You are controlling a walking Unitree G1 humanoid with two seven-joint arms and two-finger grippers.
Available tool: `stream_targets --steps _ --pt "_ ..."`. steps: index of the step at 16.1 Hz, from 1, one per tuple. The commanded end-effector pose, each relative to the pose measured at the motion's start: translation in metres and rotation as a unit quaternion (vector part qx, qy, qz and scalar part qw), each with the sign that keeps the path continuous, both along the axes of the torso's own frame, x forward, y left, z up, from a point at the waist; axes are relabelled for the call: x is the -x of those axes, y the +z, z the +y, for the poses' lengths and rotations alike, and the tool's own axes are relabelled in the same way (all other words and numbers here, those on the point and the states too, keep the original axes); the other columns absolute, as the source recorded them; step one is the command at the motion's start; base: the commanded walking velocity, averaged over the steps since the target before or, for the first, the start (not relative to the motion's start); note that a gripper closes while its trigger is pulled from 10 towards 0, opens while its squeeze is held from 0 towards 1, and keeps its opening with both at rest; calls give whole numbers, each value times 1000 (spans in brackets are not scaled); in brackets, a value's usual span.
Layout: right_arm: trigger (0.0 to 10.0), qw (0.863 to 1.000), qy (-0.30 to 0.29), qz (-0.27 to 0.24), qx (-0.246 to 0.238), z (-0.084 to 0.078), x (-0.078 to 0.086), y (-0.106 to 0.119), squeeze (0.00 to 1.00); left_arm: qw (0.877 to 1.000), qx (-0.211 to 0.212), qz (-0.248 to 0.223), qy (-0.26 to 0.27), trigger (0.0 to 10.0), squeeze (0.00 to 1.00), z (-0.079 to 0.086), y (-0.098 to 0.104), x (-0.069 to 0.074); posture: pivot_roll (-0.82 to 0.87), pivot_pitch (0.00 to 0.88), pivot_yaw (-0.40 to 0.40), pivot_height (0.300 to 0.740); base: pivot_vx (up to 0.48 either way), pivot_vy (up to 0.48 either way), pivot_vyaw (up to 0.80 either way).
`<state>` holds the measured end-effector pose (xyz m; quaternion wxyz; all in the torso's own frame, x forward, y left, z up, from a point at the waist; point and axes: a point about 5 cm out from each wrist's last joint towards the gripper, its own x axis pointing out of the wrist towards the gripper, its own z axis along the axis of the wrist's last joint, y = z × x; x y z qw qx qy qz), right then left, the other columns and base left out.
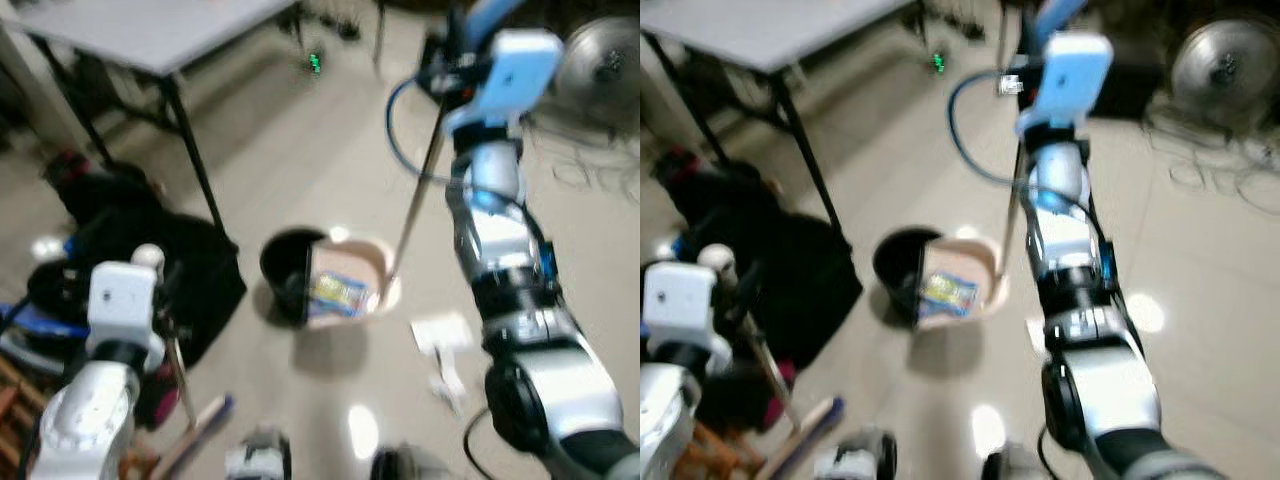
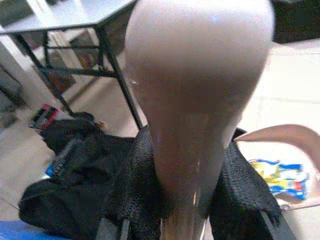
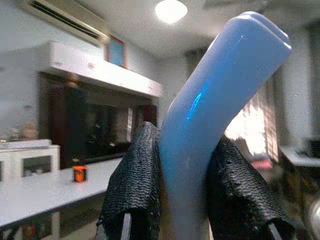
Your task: Sweep floor
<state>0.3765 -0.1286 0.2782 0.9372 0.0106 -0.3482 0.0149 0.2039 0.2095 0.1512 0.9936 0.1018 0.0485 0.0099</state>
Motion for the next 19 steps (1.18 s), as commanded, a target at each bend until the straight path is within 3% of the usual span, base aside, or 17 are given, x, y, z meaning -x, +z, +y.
stream_targets --steps 1,7,11,14,16,19 --pt "10000 998 -3 -58 -32 -7 2 29 0 1000 -4 -12 10 10000 0 5 10 4 149 243 43 740 0 0 0" --pt "10000 985 6 -79 -153 -38 1 47 0 999 24 -17 15 10000 0 3 8 -3 140 190 26 740 0 0 0" --pt "10000 983 3 -67 -169 -47 5 48 0 1000 13 -24 -10 10000 0 -4 4 -17 75 150 33 740 0 0 0" --pt "10000 980 -8 -72 -183 -58 19 52 0 999 10 -29 -29 10000 0 -13 0 -28 14 113 39 740 0 0 0" --pt "10000 978 -35 -65 -195 -76 38 50 0 998 10 -38 -42 10000 0 -21 -1 -37 -8 90 48 740 0 0 0" --pt "10000 984 -50 -38 -167 -84 55 43 0 998 9 -44 -53 10000 0 -27 -4 -46 -35 70 51 740 0 0 0"
